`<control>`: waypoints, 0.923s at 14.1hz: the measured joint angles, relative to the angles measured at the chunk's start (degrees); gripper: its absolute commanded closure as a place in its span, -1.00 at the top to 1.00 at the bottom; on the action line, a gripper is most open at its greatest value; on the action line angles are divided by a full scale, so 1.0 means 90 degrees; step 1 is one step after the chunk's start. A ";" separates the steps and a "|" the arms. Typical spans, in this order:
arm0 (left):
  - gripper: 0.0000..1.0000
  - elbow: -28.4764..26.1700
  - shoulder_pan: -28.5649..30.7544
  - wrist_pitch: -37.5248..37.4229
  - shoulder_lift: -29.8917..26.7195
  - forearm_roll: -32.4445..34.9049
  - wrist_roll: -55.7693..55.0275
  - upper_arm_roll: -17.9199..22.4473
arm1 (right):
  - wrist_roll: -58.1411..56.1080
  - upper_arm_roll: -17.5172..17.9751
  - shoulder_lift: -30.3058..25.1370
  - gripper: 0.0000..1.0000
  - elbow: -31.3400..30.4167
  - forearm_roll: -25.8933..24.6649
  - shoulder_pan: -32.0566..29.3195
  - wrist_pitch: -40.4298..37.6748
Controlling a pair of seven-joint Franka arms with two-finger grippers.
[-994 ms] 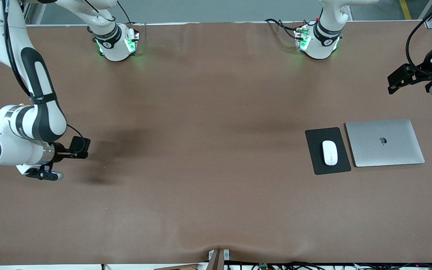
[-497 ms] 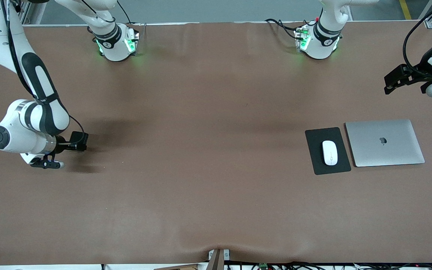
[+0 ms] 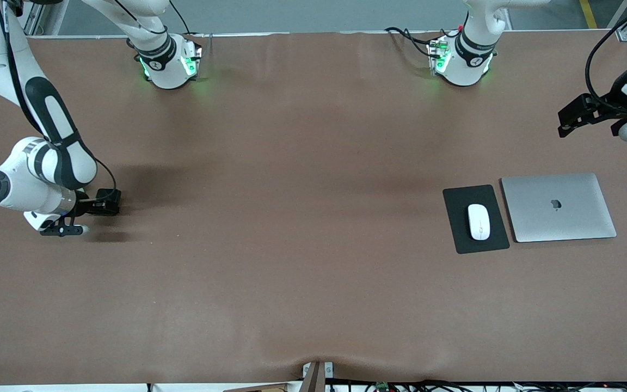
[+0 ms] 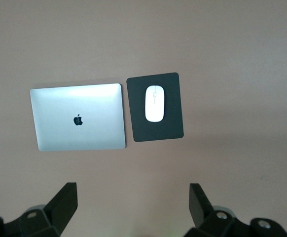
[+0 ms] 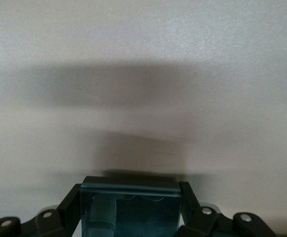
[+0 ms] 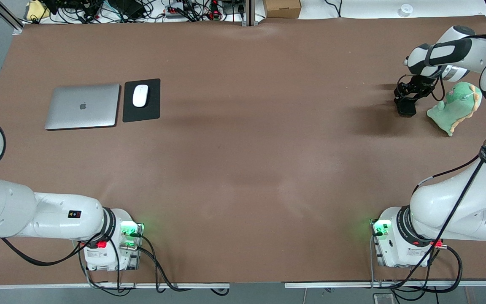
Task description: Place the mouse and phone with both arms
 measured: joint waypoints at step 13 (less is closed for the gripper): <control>1.00 0.0168 0.0001 -0.0231 0.0008 0.0000 0.0000 0.0021 | 0.0928 0.0107 -0.1217 1.00 0.0618 -0.0010 0.0985 -0.1552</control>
